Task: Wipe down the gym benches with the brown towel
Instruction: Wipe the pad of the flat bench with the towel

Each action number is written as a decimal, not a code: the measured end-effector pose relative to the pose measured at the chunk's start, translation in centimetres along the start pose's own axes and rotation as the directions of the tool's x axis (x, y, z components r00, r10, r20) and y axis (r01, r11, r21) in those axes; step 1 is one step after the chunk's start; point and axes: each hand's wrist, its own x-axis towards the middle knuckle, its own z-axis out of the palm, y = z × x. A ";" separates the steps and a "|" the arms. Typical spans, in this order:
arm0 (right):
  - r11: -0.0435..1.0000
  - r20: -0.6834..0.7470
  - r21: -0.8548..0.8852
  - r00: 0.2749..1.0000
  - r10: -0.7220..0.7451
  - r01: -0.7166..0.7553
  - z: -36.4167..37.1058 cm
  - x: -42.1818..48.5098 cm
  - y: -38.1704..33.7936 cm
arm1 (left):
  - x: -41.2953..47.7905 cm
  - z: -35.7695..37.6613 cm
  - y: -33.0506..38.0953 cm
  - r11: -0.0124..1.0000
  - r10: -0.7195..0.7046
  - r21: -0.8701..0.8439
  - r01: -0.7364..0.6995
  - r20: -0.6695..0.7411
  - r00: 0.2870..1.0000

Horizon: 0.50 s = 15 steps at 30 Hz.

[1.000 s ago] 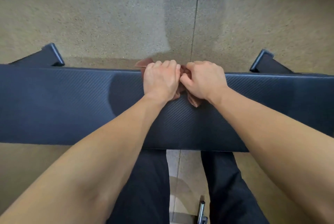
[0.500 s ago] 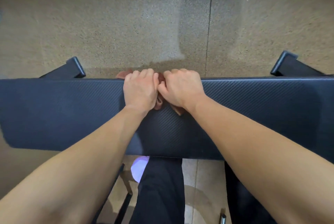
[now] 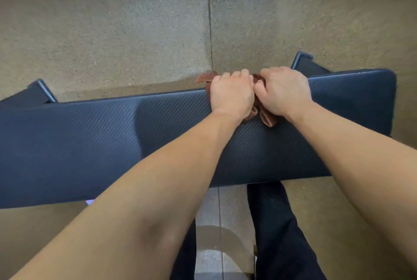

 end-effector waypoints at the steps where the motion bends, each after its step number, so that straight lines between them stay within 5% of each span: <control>1: 1.000 0.005 -0.013 1.000 0.021 -0.021 0.1 0.0 -0.4 | 0.0 0.0 -0.5 0.999 0.046 0.001 -0.046 -0.017 0.999; 4: 0.997 0.012 -0.042 0.997 0.071 -0.071 0.4 -0.4 -3.5 | -1.3 -0.7 -4.8 0.987 0.162 0.023 -0.161 -0.057 0.985; 9: 0.999 0.014 0.039 1.000 0.025 -0.025 0.6 0.2 -11.1 | -3.9 -1.8 -12.3 0.992 0.125 0.033 -0.124 -0.034 0.992; 15: 0.984 -0.040 0.036 0.984 -0.174 0.175 1.2 -0.8 -6.5 | -3.3 -1.3 -8.2 0.991 -0.029 0.124 0.038 -0.075 0.997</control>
